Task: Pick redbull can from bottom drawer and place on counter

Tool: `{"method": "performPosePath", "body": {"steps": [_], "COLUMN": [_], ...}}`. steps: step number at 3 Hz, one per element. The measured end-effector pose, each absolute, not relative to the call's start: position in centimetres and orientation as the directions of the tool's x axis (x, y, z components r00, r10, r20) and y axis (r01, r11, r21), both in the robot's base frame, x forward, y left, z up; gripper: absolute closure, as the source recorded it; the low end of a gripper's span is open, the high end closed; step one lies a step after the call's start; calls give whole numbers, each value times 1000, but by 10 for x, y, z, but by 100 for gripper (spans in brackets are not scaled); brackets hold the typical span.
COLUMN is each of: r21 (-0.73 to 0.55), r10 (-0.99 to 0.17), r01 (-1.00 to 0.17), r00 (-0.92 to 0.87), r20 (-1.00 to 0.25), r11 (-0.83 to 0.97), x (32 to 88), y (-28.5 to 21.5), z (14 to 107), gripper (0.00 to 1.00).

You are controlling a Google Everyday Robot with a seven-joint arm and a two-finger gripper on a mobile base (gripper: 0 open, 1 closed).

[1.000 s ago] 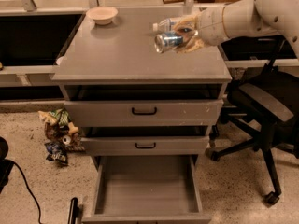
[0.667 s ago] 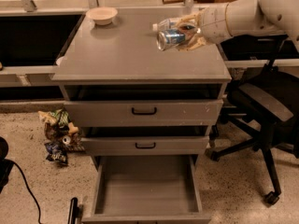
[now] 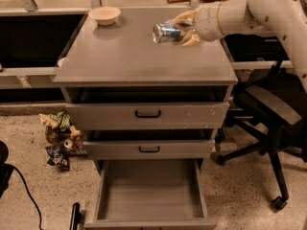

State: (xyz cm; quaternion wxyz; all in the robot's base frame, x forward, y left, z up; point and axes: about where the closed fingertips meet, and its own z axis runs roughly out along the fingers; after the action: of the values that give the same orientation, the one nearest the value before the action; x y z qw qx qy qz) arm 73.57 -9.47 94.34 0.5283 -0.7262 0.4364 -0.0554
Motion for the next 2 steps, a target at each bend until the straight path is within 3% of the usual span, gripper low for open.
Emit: {"method": "performPosePath", "body": {"steps": [2], "r21": [-662], "r10": [-682], "r01": [-726], "r00": [390], "r20": [-619], "r11": [186], "x": [789], "y": [-92], "z": [924], "gripper": [100]}}
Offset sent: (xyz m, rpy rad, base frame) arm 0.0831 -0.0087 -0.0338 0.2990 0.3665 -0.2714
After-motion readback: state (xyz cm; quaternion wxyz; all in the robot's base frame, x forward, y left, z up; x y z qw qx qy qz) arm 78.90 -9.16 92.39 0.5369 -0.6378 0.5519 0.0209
